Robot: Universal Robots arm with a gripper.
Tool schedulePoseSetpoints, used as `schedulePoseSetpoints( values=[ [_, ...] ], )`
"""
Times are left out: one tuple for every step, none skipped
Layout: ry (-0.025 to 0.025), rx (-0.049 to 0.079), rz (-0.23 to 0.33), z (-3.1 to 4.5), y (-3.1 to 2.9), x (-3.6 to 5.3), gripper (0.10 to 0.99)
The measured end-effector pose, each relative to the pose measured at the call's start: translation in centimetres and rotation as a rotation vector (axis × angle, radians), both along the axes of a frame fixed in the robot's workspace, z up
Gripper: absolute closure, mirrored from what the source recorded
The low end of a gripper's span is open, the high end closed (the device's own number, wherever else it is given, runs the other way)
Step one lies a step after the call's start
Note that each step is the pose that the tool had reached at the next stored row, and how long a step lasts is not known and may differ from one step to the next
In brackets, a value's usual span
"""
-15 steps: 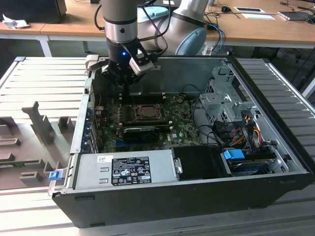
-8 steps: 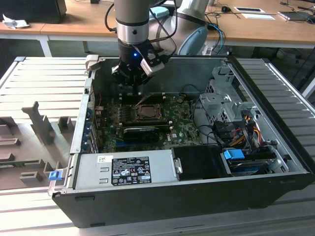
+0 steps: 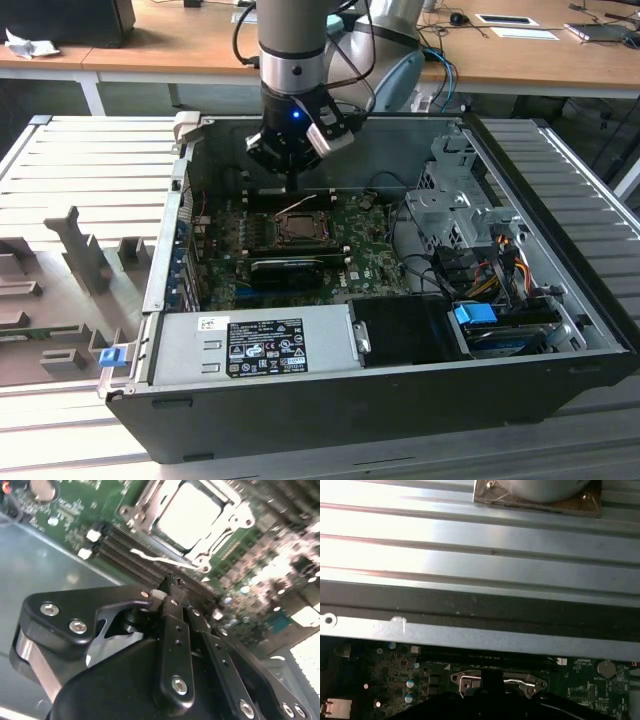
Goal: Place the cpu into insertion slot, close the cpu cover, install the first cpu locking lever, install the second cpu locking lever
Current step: 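Install the first cpu locking lever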
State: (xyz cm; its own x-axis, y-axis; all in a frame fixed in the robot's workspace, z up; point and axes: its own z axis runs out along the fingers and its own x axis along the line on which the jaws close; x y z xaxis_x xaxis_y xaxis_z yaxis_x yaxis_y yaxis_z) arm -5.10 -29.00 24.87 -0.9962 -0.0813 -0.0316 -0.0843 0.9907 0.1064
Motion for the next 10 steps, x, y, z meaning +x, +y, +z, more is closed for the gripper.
schedulePoseSetpoints(
  values=[
    [0.0002, 0.015, 0.000, -0.03, -0.02, 0.09, 0.980],
    [0.0001, 0.022, -0.001, -0.10, -0.03, 0.20, 0.980],
    [0.0000, 0.025, -0.007, -0.42, -0.03, 0.40, 0.980],
    [0.0001, 0.025, -0.010, -0.69, -0.03, 0.58, 0.980],
    [0.0001, 0.024, -0.011, -1.11, -0.03, 0.74, 0.980],
    [0.0001, 0.024, -0.011, -1.33, -0.03, 0.76, 0.980],
    [0.0001, 0.022, -0.011, -1.41, -0.03, 0.77, 0.980],
    [0.0002, 0.018, -0.011, -1.45, -0.03, 0.78, 0.980],
    [0.0001, 0.011, -0.011, -1.55, -0.04, 0.78, 0.980],
    [0.0001, 0.010, -0.010, -1.68, -0.04, 0.81, 0.980]
  ],
)
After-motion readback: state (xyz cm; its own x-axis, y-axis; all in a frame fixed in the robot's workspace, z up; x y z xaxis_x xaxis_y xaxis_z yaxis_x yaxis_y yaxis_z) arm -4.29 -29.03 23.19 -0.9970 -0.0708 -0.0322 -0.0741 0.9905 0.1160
